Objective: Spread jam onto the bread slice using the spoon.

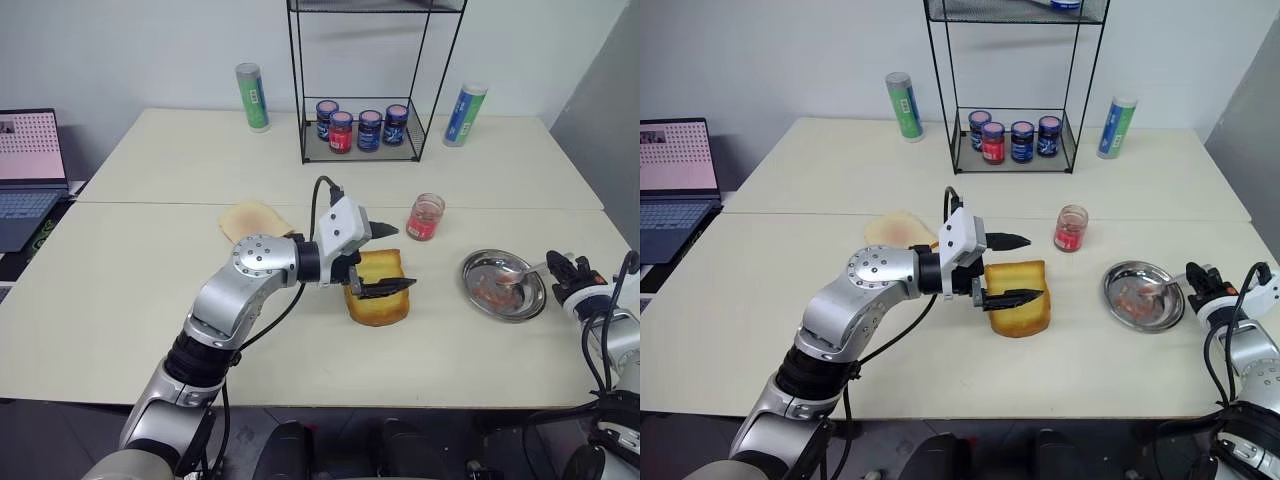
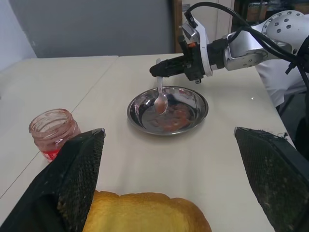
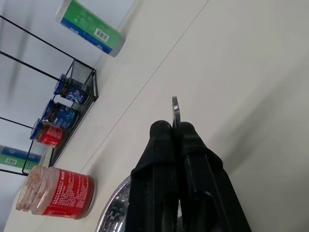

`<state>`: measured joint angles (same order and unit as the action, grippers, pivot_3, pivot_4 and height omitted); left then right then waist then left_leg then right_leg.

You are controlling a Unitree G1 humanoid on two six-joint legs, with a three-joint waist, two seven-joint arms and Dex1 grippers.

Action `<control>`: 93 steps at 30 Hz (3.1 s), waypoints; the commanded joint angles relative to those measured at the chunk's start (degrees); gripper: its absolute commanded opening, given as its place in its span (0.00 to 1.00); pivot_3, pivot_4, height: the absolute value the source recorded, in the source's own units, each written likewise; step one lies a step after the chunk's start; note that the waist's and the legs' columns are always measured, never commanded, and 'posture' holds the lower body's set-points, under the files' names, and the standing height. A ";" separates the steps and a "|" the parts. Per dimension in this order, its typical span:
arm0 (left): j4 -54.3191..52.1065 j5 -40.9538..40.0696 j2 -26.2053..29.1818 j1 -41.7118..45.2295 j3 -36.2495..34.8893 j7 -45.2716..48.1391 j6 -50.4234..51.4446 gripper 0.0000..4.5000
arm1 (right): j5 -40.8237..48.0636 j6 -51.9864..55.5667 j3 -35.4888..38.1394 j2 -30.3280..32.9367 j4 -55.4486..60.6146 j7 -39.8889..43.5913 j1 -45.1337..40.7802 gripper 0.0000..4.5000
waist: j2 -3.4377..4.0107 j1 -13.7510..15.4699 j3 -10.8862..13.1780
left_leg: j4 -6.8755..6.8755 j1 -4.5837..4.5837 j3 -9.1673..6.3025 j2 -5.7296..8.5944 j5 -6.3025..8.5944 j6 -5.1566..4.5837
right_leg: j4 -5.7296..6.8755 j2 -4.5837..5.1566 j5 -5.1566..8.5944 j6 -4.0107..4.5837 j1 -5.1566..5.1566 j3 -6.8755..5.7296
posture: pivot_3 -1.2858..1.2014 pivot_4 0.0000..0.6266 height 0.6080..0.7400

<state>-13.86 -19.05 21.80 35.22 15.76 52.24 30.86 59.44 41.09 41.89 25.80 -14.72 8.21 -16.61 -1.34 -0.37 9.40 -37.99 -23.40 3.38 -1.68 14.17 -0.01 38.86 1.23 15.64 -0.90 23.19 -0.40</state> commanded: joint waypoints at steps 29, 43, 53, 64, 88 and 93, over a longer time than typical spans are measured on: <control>-2.70 -7.48 0.81 -3.42 -13.57 -10.44 2.54 1.00 | -22.94 -10.41 -29.46 0.17 3.54 6.66 -28.44 0.00 | 0.19 -0.47 0.17 | 0.04 -0.50 -0.03 0.00 0.00 0.00 | -0.24 0.12 -0.12 0.09 0.37 -0.10 | 0.52 0.24 1.00; -2.25 -6.20 2.23 -2.35 -12.68 -10.25 2.21 1.00 | -46.58 -31.54 -44.35 -2.92 -0.84 13.76 -24.93 0.00 | 0.19 -1.14 0.17 | 0.03 -0.46 -0.07 -0.03 0.00 0.01 | -0.11 0.11 -0.12 0.09 0.39 -0.13 | 0.52 0.24 1.00; -2.93 -6.10 2.69 -2.97 -12.65 -10.59 2.44 1.00 | -55.99 -43.15 -45.65 -3.01 -7.84 13.08 -22.85 0.00 | 0.18 -1.14 0.17 | 0.02 -0.44 -0.05 -0.01 -0.01 0.03 | -0.08 0.12 -0.12 0.09 0.39 -0.12 | 0.52 0.24 1.00; -2.99 -5.97 2.59 -3.00 -12.66 -10.97 2.37 1.00 | -57.47 -41.25 -44.80 -7.03 -14.07 11.81 -23.03 0.00 | 0.14 -1.16 0.15 | -0.02 -0.35 -0.04 -0.02 -0.02 0.05 | -0.02 0.17 -0.12 0.10 0.33 -0.10 | 0.52 0.24 1.00; -3.05 -5.61 2.37 -2.67 -11.76 -11.53 1.82 1.00 | -38.45 -13.00 -27.18 -16.71 -6.03 4.80 -28.44 0.00 | 0.14 -1.46 0.14 | 0.04 -0.10 -0.01 -0.08 -0.02 0.04 | 0.08 0.30 -0.12 0.11 0.19 -0.07 | 0.52 0.24 1.00; -2.81 -5.25 2.14 -2.59 -11.50 -11.53 1.37 1.00 | -33.64 -9.03 -21.74 -17.62 -6.18 1.31 -30.27 0.00 | 0.14 -1.46 0.15 | 0.04 -0.10 0.00 -0.08 -0.02 0.04 | 0.08 0.30 -0.12 0.11 0.19 -0.06 | 0.52 0.24 1.00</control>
<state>-15.10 -24.57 24.01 31.64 4.32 40.69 33.46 22.79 30.42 18.37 8.58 -22.64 10.58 -44.89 -1.20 -1.82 9.54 -37.94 -23.49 3.38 -1.76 14.15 0.03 38.94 1.53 15.52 -0.79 23.38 -0.46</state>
